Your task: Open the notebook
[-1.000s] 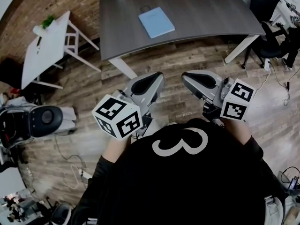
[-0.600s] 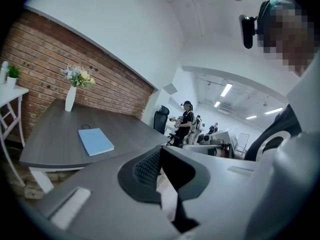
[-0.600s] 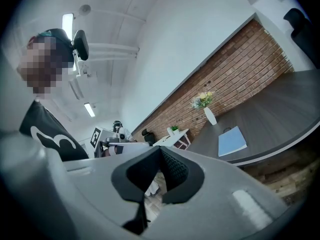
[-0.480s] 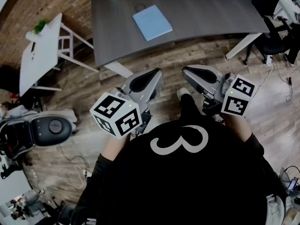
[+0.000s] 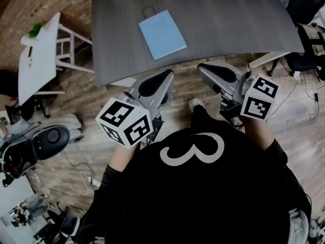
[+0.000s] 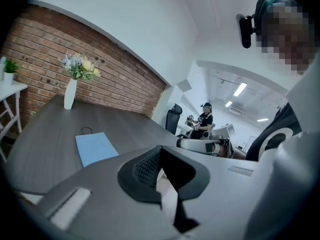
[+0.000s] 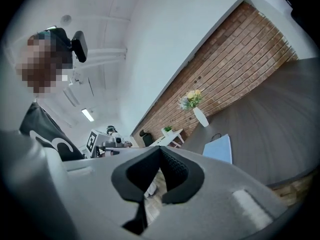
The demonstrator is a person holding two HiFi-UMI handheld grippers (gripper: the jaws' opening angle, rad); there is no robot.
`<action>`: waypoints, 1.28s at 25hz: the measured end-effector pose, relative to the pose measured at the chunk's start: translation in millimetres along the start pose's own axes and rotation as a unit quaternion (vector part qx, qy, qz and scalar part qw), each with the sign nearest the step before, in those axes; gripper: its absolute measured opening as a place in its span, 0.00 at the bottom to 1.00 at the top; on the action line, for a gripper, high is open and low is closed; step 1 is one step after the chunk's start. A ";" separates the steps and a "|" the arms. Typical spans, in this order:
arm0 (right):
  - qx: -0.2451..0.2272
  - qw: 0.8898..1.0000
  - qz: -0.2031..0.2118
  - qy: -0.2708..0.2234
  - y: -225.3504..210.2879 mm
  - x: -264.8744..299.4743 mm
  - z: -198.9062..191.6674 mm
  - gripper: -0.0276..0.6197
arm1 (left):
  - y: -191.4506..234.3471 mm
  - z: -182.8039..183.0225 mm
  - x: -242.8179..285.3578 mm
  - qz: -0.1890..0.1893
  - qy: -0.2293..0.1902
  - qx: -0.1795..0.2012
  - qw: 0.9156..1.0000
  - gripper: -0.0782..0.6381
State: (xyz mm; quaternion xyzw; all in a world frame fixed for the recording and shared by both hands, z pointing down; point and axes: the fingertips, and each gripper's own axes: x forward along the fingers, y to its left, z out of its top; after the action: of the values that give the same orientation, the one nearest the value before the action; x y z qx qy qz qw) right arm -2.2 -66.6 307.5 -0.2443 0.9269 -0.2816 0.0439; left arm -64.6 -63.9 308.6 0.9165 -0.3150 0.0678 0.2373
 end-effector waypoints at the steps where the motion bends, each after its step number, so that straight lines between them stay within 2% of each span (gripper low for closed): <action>1: 0.002 1.000 0.002 0.003 -10.9 2.8 5.3 0.04 | 6.9 3.4 9.0 0.004 0.001 -0.003 1.000 0.13; 8: 0.017 0.999 0.014 0.024 -77.4 17.6 33.3 0.04 | 48.2 18.3 60.7 0.043 0.009 -0.012 0.999 0.15; 14: 0.031 0.999 0.013 0.035 -124.6 15.4 37.4 0.04 | 76.0 16.6 98.3 0.092 0.041 0.018 0.995 0.21; 20: 0.027 0.999 0.007 0.042 -148.0 7.0 41.0 0.04 | 94.1 8.3 121.3 0.134 0.070 0.040 0.988 0.30; 23: 0.025 0.999 -0.007 0.040 -139.5 -15.8 42.1 0.04 | 77.2 -1.2 126.6 0.143 0.086 0.052 0.985 0.36; 26: 0.035 0.999 -0.014 0.036 -147.7 -36.3 16.2 0.04 | 69.3 -37.2 140.7 0.161 0.111 0.090 0.977 0.40; 29: 0.049 0.998 -0.021 0.042 -173.0 -20.2 0.2 0.04 | 103.4 -55.7 152.6 0.190 0.137 0.129 0.964 0.42; 32: 0.054 0.997 -0.033 0.048 -187.5 -10.6 -4.0 0.04 | 122.1 -66.7 159.6 0.198 0.158 0.139 0.957 0.43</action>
State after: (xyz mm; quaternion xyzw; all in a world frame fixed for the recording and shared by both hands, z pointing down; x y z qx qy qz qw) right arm 86.5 -194.8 412.2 -0.2582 0.9027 -0.3441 0.0033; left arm -10.9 -203.2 458.7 0.8370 -0.4364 0.3007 0.1362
